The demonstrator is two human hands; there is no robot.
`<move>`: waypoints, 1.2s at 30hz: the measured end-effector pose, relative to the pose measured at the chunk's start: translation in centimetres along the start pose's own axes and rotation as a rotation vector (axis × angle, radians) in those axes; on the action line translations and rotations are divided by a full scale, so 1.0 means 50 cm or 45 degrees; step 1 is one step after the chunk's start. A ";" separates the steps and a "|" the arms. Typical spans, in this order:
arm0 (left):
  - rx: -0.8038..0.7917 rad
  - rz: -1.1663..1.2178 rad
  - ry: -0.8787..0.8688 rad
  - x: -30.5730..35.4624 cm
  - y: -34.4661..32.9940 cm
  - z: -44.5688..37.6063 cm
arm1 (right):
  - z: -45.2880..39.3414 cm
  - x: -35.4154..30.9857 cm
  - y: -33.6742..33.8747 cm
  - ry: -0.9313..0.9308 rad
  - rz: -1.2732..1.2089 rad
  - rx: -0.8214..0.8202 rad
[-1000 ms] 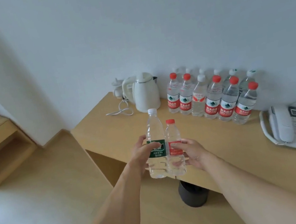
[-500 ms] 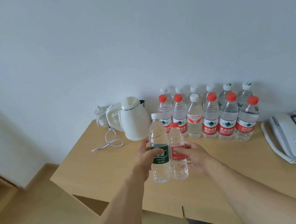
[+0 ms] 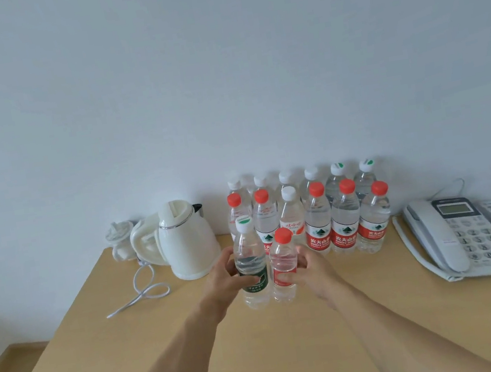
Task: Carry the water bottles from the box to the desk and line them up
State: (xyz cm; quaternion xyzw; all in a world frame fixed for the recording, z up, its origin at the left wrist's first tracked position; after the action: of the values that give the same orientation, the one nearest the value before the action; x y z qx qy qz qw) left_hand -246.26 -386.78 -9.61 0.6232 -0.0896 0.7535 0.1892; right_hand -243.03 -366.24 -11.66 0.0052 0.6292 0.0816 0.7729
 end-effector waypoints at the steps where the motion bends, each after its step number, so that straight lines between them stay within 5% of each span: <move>1: 0.008 -0.044 -0.005 -0.004 0.008 -0.005 | -0.002 -0.001 -0.002 0.002 0.058 0.029; 10: 0.064 -0.280 -0.019 -0.048 0.055 -0.051 | -0.043 -0.014 -0.031 0.006 0.450 0.166; 24: 0.035 -0.574 -0.163 -0.056 0.064 -0.049 | -0.079 0.010 -0.039 -0.085 0.598 0.174; 30: 0.229 -0.882 -0.272 -0.028 0.060 -0.024 | -0.052 -0.014 -0.049 0.157 0.589 0.390; 36: 0.277 -0.778 -0.319 -0.031 0.055 -0.033 | -0.034 -0.030 -0.064 0.281 0.638 0.544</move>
State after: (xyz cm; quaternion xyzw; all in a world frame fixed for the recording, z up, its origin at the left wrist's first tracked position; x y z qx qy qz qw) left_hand -248.62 -388.91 -11.18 0.7254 0.1594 0.5849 0.3261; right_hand -244.60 -369.76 -10.93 0.3123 0.6911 0.1354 0.6376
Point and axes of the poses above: each hand's wrist, its own z-axis away from the middle knuckle, its own y-axis out of the back of the hand, x = y × z, the point moved 4 cm from there along -z, towards the middle knuckle, and after that the axes turned 8 degrees about -x, right-handed, at the moved point
